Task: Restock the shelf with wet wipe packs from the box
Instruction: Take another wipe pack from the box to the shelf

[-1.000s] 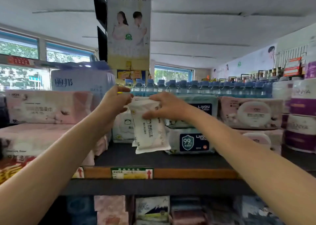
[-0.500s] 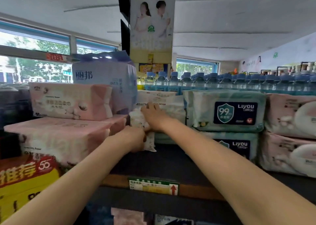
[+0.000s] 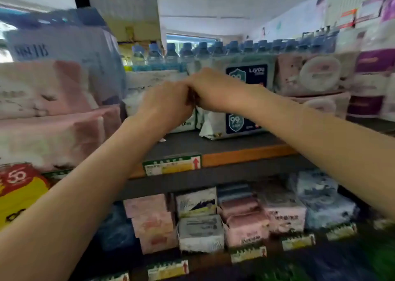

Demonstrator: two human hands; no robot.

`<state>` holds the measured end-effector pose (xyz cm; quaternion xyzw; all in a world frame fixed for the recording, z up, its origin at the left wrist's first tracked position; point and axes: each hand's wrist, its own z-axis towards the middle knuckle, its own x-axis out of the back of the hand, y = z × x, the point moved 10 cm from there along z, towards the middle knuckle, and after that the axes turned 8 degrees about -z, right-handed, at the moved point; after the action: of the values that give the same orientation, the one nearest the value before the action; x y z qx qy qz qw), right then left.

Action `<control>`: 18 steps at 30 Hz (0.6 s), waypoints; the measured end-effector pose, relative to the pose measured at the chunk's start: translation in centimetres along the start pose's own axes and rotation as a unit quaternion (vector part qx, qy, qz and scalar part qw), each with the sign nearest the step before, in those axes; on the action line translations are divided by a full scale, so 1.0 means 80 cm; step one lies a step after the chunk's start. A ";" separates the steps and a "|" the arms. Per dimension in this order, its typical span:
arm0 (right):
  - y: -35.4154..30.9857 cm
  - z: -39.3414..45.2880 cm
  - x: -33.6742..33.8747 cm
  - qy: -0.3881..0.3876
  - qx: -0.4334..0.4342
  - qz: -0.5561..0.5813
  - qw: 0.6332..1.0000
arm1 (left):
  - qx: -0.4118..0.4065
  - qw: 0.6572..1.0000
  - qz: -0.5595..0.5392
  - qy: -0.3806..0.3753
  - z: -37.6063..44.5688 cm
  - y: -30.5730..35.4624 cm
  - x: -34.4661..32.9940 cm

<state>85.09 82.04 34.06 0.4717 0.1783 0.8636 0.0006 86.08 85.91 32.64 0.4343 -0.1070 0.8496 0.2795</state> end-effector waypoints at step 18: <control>0.059 -0.959 0.118 -0.445 -0.650 -0.035 0.614 | -0.619 0.704 -0.270 -0.222 -0.488 0.644 -0.064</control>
<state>18.14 55.66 5.50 0.6678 -0.4355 0.4364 0.4171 32.71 58.25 8.27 0.3502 -0.5453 0.3596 0.6713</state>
